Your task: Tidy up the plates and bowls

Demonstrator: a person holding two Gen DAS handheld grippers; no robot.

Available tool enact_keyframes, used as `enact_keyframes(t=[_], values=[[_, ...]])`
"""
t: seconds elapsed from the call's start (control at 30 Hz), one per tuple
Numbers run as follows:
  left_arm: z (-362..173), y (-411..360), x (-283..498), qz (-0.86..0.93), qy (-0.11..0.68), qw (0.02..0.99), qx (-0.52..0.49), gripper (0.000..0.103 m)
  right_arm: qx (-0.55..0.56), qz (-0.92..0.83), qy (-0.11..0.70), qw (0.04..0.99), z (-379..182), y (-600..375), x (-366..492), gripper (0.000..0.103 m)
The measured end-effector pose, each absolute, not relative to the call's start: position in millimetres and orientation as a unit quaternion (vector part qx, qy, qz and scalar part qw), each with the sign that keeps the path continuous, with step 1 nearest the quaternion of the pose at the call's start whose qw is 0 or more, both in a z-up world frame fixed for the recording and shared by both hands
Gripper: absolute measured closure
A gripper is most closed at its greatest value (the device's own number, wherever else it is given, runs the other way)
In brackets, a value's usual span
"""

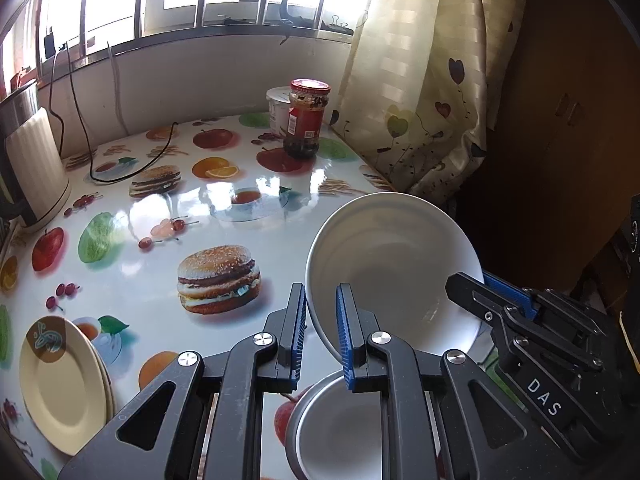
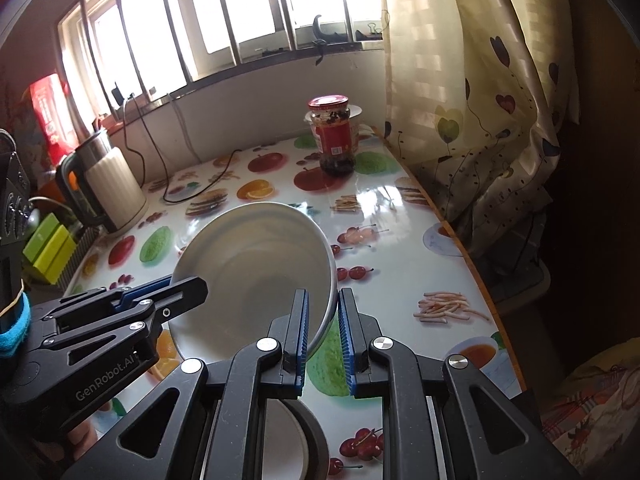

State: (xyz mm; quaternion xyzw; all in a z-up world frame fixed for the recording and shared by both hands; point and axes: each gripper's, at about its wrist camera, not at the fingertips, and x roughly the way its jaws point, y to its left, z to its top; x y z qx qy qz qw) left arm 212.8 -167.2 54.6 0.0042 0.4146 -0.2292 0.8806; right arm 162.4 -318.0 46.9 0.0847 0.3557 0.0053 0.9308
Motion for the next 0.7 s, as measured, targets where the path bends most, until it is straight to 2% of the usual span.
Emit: enact_keyframes(t=[0.7], values=[[43.0, -149.8, 164.4, -0.236, 0.426, 0.873, 0.0, 0.087, 0.097, 0.002, 0.351, 0.931, 43.2, -300.7, 99.4, 0.088]])
